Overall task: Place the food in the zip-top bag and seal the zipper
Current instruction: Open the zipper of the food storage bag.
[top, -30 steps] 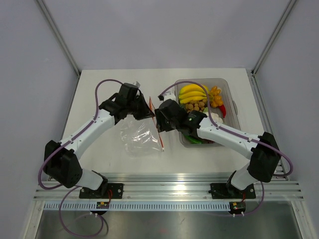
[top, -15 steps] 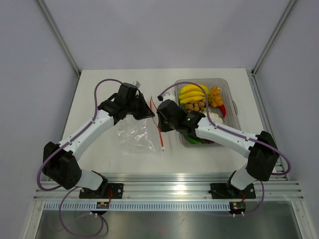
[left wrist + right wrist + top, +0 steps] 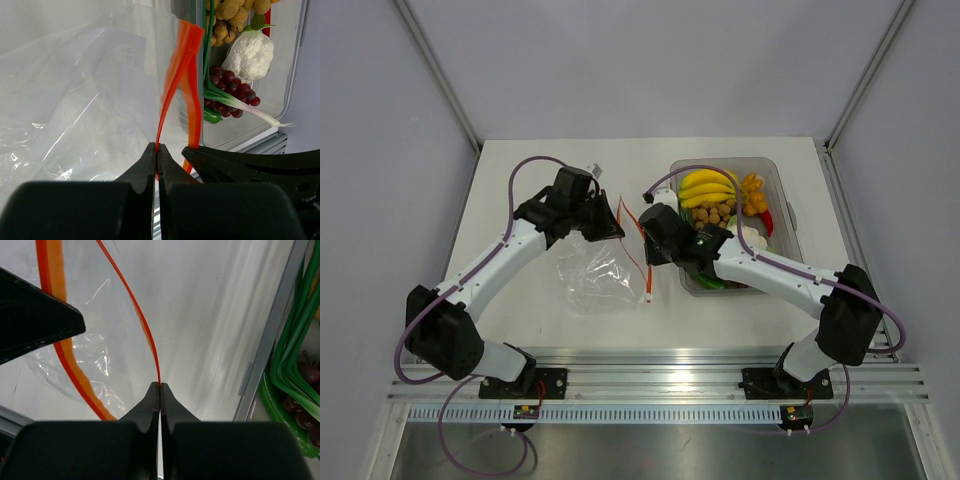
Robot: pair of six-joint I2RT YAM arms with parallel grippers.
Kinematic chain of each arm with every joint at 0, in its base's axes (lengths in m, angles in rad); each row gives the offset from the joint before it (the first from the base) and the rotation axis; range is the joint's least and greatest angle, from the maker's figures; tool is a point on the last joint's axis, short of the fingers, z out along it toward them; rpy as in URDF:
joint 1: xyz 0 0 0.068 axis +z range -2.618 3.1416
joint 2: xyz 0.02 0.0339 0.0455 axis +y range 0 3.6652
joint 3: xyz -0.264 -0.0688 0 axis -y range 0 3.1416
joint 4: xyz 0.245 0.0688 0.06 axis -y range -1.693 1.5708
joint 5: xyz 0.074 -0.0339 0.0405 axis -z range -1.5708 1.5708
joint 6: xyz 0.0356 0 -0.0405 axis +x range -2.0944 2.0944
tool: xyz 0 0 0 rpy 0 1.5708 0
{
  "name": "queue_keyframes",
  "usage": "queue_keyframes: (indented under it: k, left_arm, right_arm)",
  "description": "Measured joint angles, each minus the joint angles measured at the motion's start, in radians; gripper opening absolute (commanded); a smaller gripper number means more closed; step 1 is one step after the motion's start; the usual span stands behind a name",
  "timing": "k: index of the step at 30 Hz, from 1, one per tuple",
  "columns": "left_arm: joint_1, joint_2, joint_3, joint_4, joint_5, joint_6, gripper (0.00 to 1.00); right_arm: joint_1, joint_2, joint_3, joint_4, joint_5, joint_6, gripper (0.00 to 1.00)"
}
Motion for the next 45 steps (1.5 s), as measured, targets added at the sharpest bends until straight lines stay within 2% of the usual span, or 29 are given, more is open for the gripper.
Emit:
queue_keyframes:
  k: [16, 18, 21, 22, 26, 36, 43, 45]
  left_arm:
    - [0.016, 0.0, 0.018, -0.017, 0.062, 0.095, 0.02]
    - [0.016, 0.0, 0.018, -0.019, 0.06, 0.116, 0.23]
    - [0.017, 0.001, 0.024, -0.038, 0.056, 0.143, 0.49]
    - [0.017, 0.001, 0.025, -0.041, 0.057, 0.153, 0.5]
    - [0.008, 0.002, 0.025, -0.037, 0.057, 0.148, 0.5]
    - [-0.094, 0.002, -0.04, 0.056, 0.016, 0.039, 0.38]
    - [-0.124, -0.002, -0.122, 0.096, -0.028, -0.025, 0.25]
    - [-0.125, -0.002, -0.134, 0.094, -0.038, -0.03, 0.13]
  right_arm:
    - [0.0, -0.026, -0.011, -0.004, 0.027, 0.01, 0.0]
    - [0.0, -0.028, -0.012, -0.003, 0.027, 0.016, 0.0]
    - [0.0, -0.04, -0.018, 0.004, 0.027, 0.027, 0.0]
    - [0.0, -0.045, -0.022, 0.01, 0.027, 0.034, 0.0]
    - [0.0, -0.06, -0.026, 0.031, 0.024, 0.062, 0.0]
    - [0.0, -0.06, -0.026, 0.054, 0.027, 0.131, 0.0]
    - [0.0, -0.06, -0.026, 0.054, 0.035, 0.182, 0.0]
    - [0.0, -0.062, -0.027, 0.058, 0.034, 0.188, 0.0]
